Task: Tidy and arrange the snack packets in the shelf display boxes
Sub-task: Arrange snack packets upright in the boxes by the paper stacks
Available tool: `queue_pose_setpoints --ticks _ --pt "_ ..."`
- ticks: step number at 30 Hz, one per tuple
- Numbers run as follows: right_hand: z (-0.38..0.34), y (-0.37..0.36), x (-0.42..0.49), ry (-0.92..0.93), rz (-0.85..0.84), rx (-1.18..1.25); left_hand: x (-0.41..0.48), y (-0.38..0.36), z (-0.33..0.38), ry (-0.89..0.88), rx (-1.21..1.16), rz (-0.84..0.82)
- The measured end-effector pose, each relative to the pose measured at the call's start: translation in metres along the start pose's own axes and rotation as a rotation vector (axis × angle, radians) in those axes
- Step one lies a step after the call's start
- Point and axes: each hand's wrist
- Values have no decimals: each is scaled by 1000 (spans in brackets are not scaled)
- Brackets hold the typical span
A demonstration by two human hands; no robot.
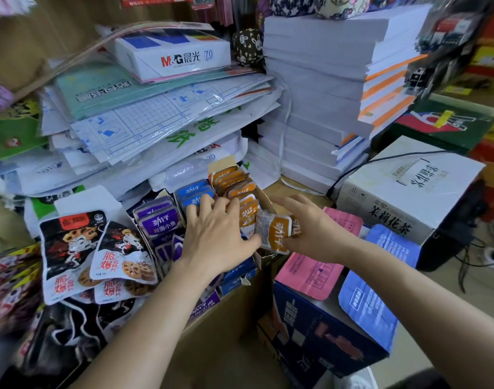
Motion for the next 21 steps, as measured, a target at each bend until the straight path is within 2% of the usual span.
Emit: queue_pose_setpoints --ticks 3,6,11,14,17,21 --pt "-4 -2 -1 -23 -33 37 2 2 -4 -24 -94 -53" --pt "-8 -4 -4 -37 -103 64 1 1 -7 -69 -181 -23" --pt "-6 -5 -3 11 -140 -32 -7 2 -18 -110 -443 -62" --pt "-3 -1 -2 54 -121 -66 -10 -1 -22 -129 -514 -5" --pt "-2 5 -4 71 -84 -53 -10 -3 -27 -105 -429 158" --pt "-3 3 -2 108 14 -3 -12 3 -32 -41 -226 142"
Point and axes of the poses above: each hand's wrist, its own x-axis towards the middle knuckle, its own y-axis out of the back of the hand, z = x × y, and after that the axes turned 11 degrees about x, right-handed
